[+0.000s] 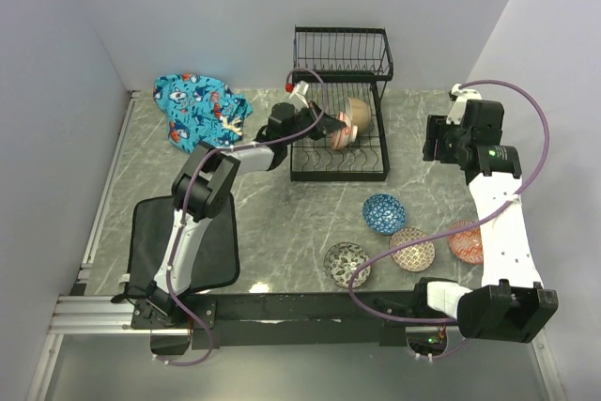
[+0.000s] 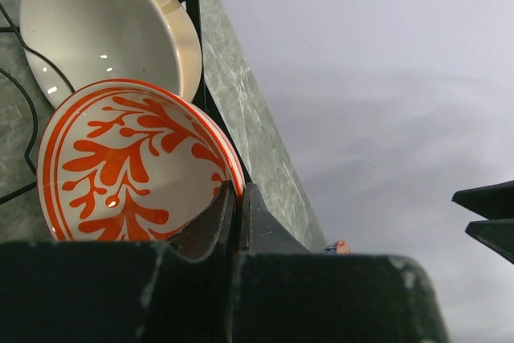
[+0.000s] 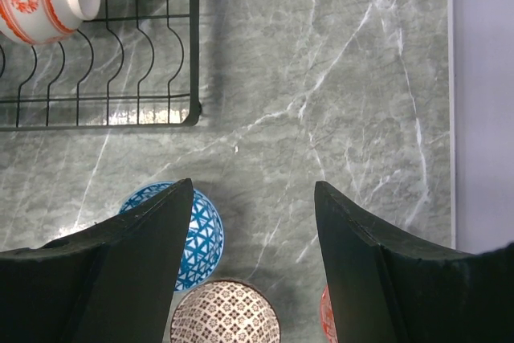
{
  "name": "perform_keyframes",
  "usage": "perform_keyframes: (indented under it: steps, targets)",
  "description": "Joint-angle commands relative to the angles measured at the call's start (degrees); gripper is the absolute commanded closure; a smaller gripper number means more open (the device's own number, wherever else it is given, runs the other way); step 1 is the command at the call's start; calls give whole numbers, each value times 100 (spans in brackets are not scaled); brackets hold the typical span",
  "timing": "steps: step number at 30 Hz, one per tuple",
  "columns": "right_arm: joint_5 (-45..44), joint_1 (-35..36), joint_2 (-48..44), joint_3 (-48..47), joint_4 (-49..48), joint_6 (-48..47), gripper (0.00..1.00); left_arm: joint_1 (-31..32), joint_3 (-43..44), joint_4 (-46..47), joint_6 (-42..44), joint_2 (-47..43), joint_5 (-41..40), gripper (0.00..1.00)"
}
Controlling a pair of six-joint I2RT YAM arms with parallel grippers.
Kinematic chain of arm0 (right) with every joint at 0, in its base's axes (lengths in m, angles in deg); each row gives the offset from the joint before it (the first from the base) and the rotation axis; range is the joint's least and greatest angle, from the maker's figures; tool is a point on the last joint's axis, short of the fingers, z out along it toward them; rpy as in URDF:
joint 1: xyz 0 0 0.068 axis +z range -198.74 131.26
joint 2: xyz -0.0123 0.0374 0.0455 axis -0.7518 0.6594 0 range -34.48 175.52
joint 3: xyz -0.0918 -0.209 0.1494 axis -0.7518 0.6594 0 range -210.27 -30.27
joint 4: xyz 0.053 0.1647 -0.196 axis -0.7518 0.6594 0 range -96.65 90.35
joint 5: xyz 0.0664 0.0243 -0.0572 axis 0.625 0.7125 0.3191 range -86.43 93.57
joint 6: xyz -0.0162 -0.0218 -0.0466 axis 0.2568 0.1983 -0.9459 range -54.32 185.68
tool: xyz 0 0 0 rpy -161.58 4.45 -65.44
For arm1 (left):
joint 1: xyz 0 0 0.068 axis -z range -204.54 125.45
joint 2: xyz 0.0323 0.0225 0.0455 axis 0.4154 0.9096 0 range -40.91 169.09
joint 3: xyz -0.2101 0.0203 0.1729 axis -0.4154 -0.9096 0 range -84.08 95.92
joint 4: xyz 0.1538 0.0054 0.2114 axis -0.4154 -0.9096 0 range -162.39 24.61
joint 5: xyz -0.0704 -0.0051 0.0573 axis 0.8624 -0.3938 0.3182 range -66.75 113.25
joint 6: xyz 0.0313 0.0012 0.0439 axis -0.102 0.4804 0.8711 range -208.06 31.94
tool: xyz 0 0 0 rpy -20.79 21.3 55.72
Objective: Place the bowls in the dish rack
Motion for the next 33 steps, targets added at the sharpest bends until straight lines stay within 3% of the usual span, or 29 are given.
perform_keyframes:
  steps: [1,20,33]
  targets:
    - [-14,20,14,-351,-125,-3,30,-28,437,305,409,-292,-526,99]
    - [13,37,32,-307,-204,14,30,-213,121,252,497,-582,-429,99]
    - [-5,108,67,-430,-143,-3,30,-230,279,-144,1182,-687,-649,99]
